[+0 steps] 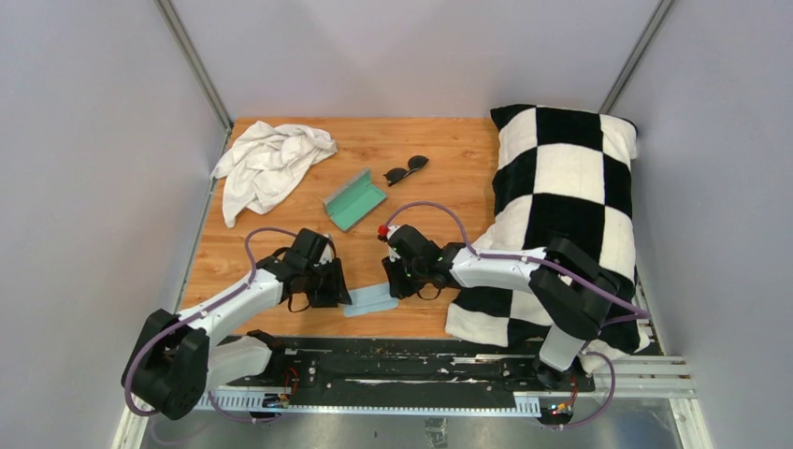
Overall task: Organize the sunglasses
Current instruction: Fold the glasses cleaning cloth at the center of the board, then adjust the glasses cleaning cloth at the center of the board.
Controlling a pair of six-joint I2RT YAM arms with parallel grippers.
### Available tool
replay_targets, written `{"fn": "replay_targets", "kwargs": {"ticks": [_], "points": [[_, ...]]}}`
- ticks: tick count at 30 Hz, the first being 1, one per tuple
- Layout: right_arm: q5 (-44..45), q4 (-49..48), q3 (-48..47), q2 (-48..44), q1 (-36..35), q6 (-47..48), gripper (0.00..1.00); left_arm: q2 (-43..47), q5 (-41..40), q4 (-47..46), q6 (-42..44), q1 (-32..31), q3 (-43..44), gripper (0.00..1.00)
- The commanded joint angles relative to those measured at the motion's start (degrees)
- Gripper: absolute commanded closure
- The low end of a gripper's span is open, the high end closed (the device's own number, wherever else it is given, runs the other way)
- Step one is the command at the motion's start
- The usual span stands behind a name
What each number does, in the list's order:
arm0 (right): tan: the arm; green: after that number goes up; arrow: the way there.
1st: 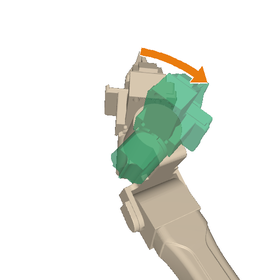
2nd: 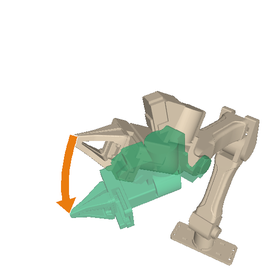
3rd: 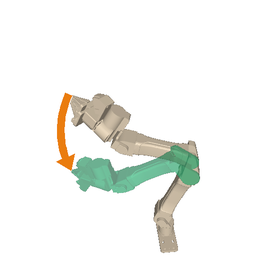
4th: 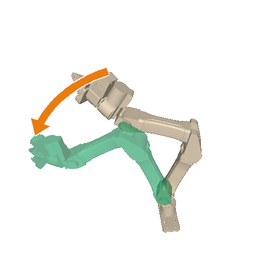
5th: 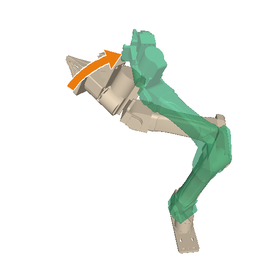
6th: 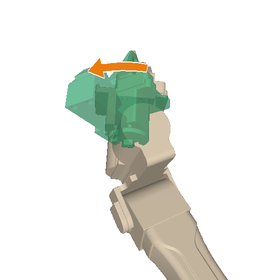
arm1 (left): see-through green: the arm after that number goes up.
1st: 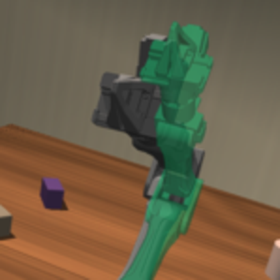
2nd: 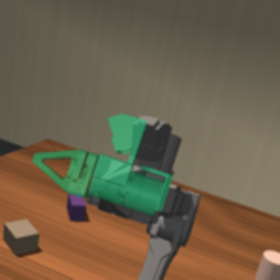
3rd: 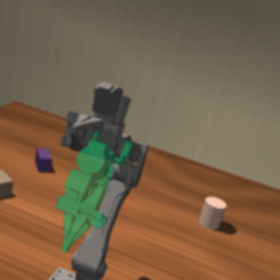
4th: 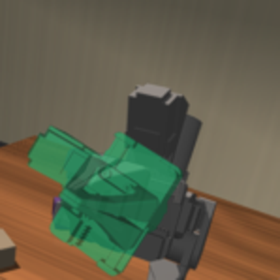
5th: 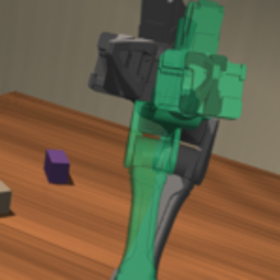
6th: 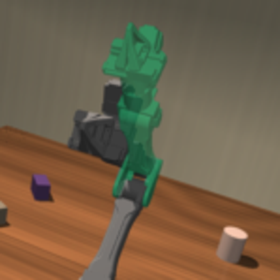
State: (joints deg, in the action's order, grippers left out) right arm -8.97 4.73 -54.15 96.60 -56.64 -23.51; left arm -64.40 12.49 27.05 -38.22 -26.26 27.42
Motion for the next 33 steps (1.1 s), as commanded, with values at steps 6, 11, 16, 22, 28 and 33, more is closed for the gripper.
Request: {"fn": "replay_targets", "kwargs": {"ticks": [6,11,16,22,28,33], "points": [[1.3,3.4,-0.6,-3.4,-0.8,1.8,0.6,5.6,-0.6,3.9,-0.7,-0.4,3.9,0.55],[0.6,1.1,-2.1,-0.9,-0.3,0.0,0.68,5.7,-1.3,-2.3,-6.8,-0.4,1.9,0.62],[-3.2,-0.9,-3.6,2.3,-0.1,-1.5,0.72,1.6,4.8,-12.4,-11.5,-0.4,-1.7,0.66],[-4.6,-1.3,-3.9,3.9,-0.1,-1.2,0.71,-2.3,4.7,-13.3,-10.0,-0.4,-1.7,0.67],[-6.2,-1.2,-2.7,4.6,-0.2,-0.7,0.7,-5.1,0.0,-11.4,-8.8,-0.4,-1.0,0.65],[-7.4,0.1,-0.9,2.9,-0.5,0.8,0.7,-5.7,-2.2,-10.7,-8.9,-0.4,-1.5,0.65]]}}
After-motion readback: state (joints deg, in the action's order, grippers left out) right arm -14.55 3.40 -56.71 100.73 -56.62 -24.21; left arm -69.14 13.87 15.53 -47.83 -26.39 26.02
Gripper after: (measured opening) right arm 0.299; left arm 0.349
